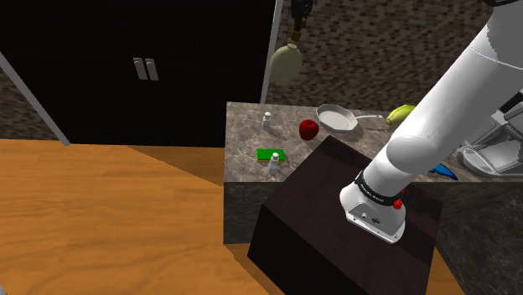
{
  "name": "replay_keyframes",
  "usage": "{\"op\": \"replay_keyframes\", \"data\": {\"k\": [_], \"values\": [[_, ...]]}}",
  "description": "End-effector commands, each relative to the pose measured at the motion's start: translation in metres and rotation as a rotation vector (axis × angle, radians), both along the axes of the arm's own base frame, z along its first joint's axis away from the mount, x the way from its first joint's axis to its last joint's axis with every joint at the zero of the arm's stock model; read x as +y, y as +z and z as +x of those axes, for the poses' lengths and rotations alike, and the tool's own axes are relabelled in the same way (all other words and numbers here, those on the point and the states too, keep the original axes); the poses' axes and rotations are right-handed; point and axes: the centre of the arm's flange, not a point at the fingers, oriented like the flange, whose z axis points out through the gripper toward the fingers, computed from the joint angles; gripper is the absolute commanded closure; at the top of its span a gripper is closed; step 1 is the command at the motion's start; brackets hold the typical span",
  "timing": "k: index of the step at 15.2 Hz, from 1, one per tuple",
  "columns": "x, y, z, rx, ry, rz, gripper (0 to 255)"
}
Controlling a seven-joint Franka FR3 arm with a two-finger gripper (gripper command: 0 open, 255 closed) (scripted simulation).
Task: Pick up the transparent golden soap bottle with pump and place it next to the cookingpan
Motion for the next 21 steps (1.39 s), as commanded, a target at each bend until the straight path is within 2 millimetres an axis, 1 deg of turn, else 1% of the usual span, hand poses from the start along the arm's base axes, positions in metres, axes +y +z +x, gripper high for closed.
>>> {"op": "replay_keyframes", "data": {"k": [1, 21], "values": [[-0.013, 0.001, -0.022, -0.001, 0.000, 0.000, 255], [-0.135, 0.002, -0.256, -0.001, 0.000, 0.000, 255]]}}
